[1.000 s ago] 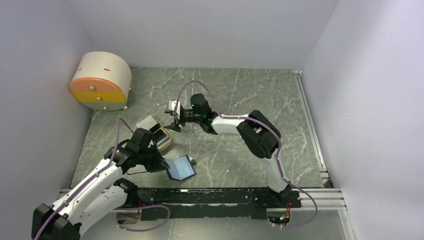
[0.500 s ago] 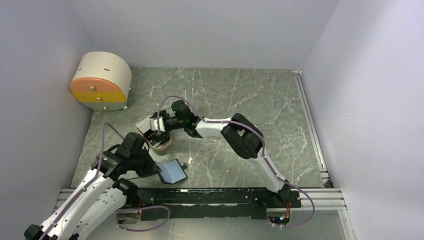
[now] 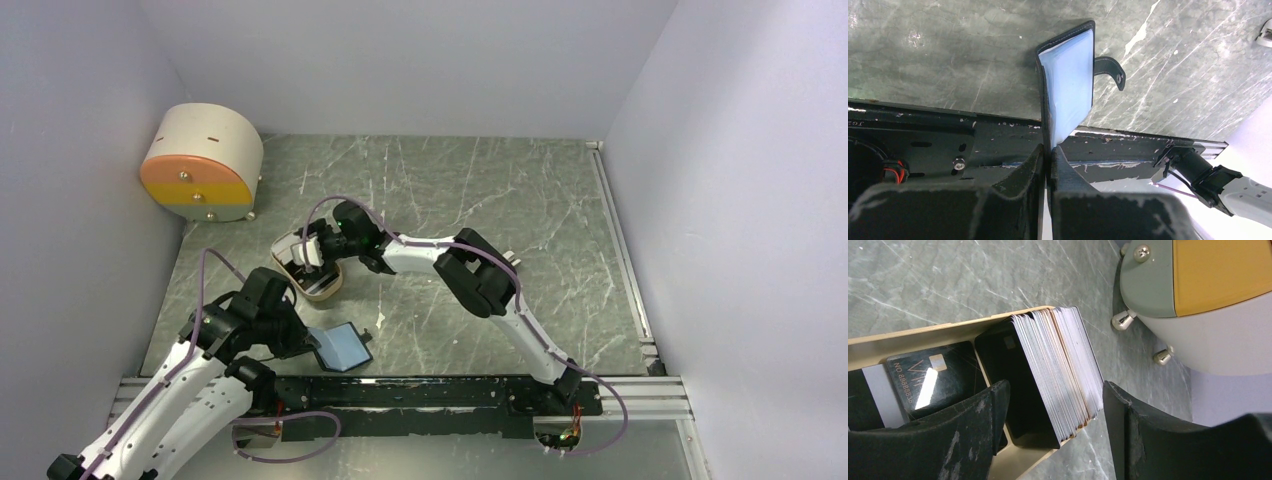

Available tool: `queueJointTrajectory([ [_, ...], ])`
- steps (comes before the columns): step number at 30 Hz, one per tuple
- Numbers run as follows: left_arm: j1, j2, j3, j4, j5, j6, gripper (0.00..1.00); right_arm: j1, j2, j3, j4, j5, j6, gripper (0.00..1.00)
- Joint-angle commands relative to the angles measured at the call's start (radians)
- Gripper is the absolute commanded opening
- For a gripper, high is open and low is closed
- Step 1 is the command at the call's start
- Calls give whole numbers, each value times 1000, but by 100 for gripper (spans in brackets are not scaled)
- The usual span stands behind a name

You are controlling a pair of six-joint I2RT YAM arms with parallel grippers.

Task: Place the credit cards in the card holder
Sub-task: Pick up the credit card from the storage box.

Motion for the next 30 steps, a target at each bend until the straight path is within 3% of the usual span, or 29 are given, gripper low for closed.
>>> queueJointTrajectory([
  [1, 5, -1, 27, -6, -4, 5, 9, 3, 26, 29, 10, 50, -24, 70],
  [30, 5, 8, 33, 10, 7, 6, 9, -11, -41, -36, 121, 16, 84, 42],
])
